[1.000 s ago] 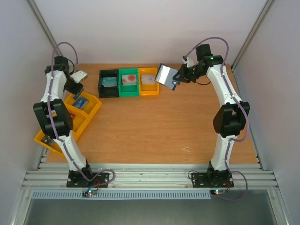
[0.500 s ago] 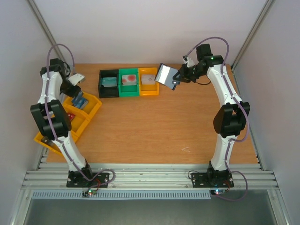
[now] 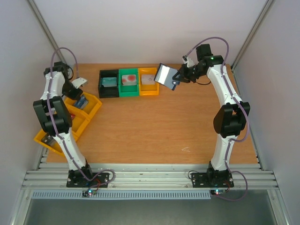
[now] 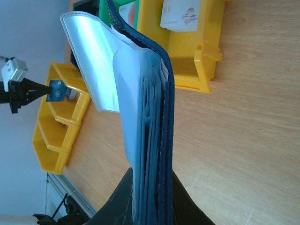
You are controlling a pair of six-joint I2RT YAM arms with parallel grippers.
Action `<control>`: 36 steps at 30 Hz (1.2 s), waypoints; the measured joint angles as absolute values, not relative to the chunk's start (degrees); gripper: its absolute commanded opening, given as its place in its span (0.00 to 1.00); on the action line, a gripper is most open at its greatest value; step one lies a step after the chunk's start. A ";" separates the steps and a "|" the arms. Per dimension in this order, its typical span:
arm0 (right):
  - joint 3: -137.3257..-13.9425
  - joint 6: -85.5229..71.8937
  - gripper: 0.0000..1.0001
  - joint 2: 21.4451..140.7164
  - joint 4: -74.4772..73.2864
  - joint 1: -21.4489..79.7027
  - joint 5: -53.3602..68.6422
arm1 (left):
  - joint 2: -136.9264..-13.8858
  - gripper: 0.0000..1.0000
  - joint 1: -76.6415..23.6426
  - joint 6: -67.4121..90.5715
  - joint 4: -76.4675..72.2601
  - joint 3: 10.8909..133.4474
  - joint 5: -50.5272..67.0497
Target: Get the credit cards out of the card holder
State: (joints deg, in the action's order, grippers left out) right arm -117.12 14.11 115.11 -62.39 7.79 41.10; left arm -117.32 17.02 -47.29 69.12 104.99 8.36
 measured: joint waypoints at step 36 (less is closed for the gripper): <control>-117.12 14.57 0.01 115.11 -62.67 8.10 41.45 | -121.14 0.00 17.04 -49.84 67.07 106.17 5.43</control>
